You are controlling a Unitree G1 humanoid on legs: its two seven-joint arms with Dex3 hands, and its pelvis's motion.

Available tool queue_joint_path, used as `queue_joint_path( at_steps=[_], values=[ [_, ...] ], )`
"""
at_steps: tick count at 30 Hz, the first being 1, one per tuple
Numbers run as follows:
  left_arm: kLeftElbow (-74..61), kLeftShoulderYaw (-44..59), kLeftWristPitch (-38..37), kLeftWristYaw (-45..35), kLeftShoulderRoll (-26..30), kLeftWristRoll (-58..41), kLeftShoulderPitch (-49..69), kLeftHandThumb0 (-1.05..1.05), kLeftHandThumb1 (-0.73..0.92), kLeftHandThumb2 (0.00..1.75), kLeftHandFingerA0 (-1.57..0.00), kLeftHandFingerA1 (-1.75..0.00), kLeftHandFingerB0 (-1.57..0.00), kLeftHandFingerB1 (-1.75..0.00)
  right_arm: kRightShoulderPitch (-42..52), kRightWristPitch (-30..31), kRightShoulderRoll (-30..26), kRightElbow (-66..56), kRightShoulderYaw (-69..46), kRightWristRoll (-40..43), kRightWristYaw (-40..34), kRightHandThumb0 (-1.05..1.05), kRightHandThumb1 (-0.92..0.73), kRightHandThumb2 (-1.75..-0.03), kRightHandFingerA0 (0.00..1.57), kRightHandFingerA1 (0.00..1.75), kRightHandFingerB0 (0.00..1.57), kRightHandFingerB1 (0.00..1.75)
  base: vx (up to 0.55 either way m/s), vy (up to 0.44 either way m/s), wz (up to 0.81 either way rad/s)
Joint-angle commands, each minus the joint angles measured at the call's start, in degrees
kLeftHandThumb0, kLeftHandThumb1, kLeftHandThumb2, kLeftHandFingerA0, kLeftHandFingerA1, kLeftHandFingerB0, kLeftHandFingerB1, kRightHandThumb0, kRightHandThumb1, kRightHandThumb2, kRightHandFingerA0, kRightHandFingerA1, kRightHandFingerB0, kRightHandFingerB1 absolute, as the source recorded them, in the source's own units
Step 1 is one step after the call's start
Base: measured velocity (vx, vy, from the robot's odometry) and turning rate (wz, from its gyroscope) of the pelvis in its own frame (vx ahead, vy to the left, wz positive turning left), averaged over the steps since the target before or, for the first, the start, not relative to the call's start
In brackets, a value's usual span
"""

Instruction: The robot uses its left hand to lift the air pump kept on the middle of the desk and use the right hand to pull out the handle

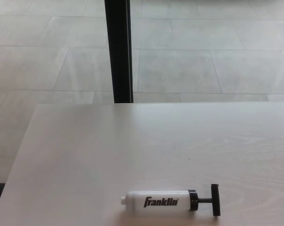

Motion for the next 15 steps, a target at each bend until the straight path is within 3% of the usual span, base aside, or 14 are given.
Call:
queue_joint_path(
  at_steps=[1, 2, 3, 4, 5, 6, 7, 8, 9, 12, 13, 14, 15],
  values=[
    [3.19, 11.59, -1.43, -2.89, 5.42, -12.54, -3.36, -0.78, 0.61, 1.01, -0.46, -0.64, -0.38, -0.55, -4.13, -5.88, -6.53, 3.32, -12.33, 12.63, 3.07, -0.77, -0.68, -1.01, 0.13, 0.51, 0.07, 0.42, 0.00, 0.000, 0.00],
    [3.28, 12.01, -1.24, -2.82, 6.00, -12.40, -4.52, -0.83, 0.62, 0.81, -0.49, -0.62, -0.41, -0.50, -4.73, -5.77, -7.10, 2.89, -12.97, 12.69, 3.68, -0.75, -0.86, -0.68, 0.16, 0.45, 0.11, 0.27, 0.00, 0.000, 0.00],
    [3.58, 12.52, -1.50, -3.01, 6.31, -12.42, -5.44, -0.83, 0.62, 0.81, -0.49, -0.62, -0.41, -0.50, -5.25, -5.76, -7.47, 2.74, -13.54, 12.69, 4.27, -0.75, -0.86, -0.68, 0.16, 0.45, 0.11, 0.27, 0.00, 0.000, 0.00],
    [3.51, 13.18, -1.23, -2.47, 6.62, -12.81, -7.21, -0.75, 0.77, 0.63, -0.50, -0.57, -0.46, -0.44, -6.15, -6.08, -8.33, 2.51, -13.15, 11.63, 3.62, -0.74, -0.88, -0.68, 0.20, 0.45, 0.12, 0.26, 0.00, 0.000, 0.00],
    [2.23, 12.18, -2.20, -1.77, 6.85, -11.37, -8.38, -0.81, 0.64, 0.80, -0.51, -0.59, -0.42, -0.48, -7.34, -6.76, -9.01, 2.71, -13.21, 11.32, 4.35, -0.79, -0.89, -0.68, 0.18, 0.45, 0.11, 0.26, 0.00, 0.000, 0.00],
    [1.22, 9.77, -3.00, -3.90, 8.25, -9.13, -10.52, -0.79, 0.81, 0.65, -0.47, -0.51, -0.39, -0.38, -9.21, -7.18, -10.24, 2.49, -12.90, 10.52, 4.13, -0.85, -0.89, -0.67, 0.22, 0.48, 0.13, 0.30, 0.00, 0.000, 0.00],
    [0.26, 8.45, -3.22, -4.17, 9.17, -8.11, -13.03, -0.78, 0.78, 0.64, -0.48, -0.50, -0.43, -0.40, -11.18, -7.44, -11.12, 2.26, -12.72, 10.13, 3.89, -0.83, -0.69, -1.07, 0.21, 0.54, 0.07, 0.40, 0.00, 0.000, 0.00],
    [-0.25, 7.79, -3.24, -3.71, 9.62, -7.79, -14.65, -0.78, 0.59, 0.99, -0.46, -0.59, -0.40, -0.52, -12.26, -7.62, -11.45, 1.72, -12.51, 9.92, 3.89, -0.82, -0.69, -1.07, 0.23, 0.55, 0.07, 0.41, 0.00, 0.000, 0.00],
    [-2.62, 5.89, -4.06, -4.05, 10.13, -6.70, -17.15, -0.79, 0.78, 0.64, -0.46, -0.52, -0.44, -0.38, -13.77, -7.72, -11.55, -0.88, -11.99, 10.03, 4.68, -0.81, -0.70, -1.07, 0.21, 0.53, 0.06, 0.39, 0.00, 0.000, 0.00],
    [-9.00, 3.06, -4.33, -5.82, 10.28, -6.63, -19.94, -0.78, 0.78, 0.63, -0.43, -0.53, -0.41, -0.38, -16.62, -8.47, -11.09, -4.95, -10.81, 10.17, 5.70, -0.78, -0.70, -1.06, 0.24, 0.56, 0.07, 0.41, 0.00, 0.000, 0.00],
    [-12.11, 2.22, -3.73, -5.33, 9.87, -6.97, -21.67, -0.82, 0.50, 0.96, -0.58, -0.56, -0.40, -0.44, -17.63, -8.77, -11.09, -6.55, -9.66, 9.42, 5.81, -0.83, -0.83, -0.66, 0.43, 0.40, 0.28, 0.34, 0.00, 0.000, 0.00],
    [-18.20, 0.54, -2.95, -4.34, 8.86, -6.71, -22.92, -0.77, 0.75, 0.63, -0.39, -0.53, -0.41, -0.39, -18.82, -8.98, -10.32, -9.61, -8.26, 8.68, 5.37, -0.82, -0.70, -1.08, 0.26, 0.57, 0.11, 0.43, 0.00, 0.000, 0.00],
    [-23.12, -1.40, -2.68, -3.19, 8.13, -5.71, -24.11, -0.75, 0.78, 0.64, -0.40, -0.52, -0.42, -0.39, -19.44, -8.72, -9.49, -13.23, -6.84, 8.05, 5.20, -0.88, -0.73, -1.09, 0.27, 0.56, 0.12, 0.43, 0.00, 0.000, 0.00]
  ],
)
